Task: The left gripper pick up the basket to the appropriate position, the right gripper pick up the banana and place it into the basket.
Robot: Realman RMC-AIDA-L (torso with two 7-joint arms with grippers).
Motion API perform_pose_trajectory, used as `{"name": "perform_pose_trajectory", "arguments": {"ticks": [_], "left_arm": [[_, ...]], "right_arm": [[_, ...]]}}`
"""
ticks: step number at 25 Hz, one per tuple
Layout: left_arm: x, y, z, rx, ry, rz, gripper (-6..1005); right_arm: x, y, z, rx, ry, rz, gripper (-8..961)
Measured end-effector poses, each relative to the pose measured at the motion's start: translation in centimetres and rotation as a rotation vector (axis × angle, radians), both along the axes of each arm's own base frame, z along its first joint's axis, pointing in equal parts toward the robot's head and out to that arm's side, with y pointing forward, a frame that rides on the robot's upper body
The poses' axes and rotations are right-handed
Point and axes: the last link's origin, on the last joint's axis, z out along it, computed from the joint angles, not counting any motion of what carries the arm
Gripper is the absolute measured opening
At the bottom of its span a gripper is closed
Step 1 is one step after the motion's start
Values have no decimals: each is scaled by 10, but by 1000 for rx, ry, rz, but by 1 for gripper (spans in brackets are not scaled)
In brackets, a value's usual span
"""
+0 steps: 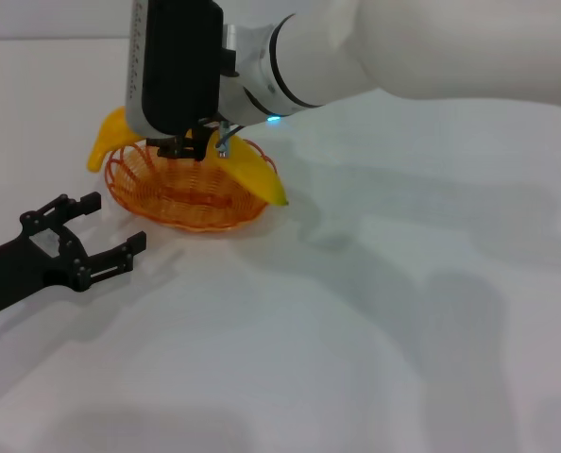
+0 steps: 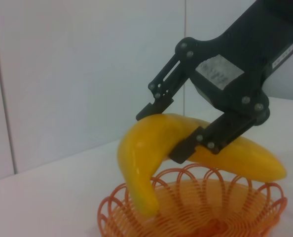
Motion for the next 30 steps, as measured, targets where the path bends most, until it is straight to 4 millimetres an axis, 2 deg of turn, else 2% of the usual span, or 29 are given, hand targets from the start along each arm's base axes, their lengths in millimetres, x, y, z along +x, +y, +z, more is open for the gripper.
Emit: {"name": "perform_pose_trajectory", "arguments": {"ticks": [12, 16, 18, 23, 27, 30], "left_arm": [[0, 0, 0, 0, 0, 1, 893], [-2, -2, 0, 1, 2, 7, 893], [-3, -3, 0, 1, 3, 9, 893], [-4, -3, 1, 6, 4, 10, 894], [-5, -5, 1, 9, 5, 16, 894], [-7, -5, 1, 15, 5, 22, 894]], "right_arm": [[-2, -2, 0, -5, 4, 5, 671], [-5, -12, 2, -24, 47, 9, 776], [-5, -19, 9, -41, 77, 6, 829], [2, -30, 36, -79, 109, -17, 828], [15, -33, 60, -59, 171, -57, 827], [22, -34, 68, -60, 205, -79, 826]]}}
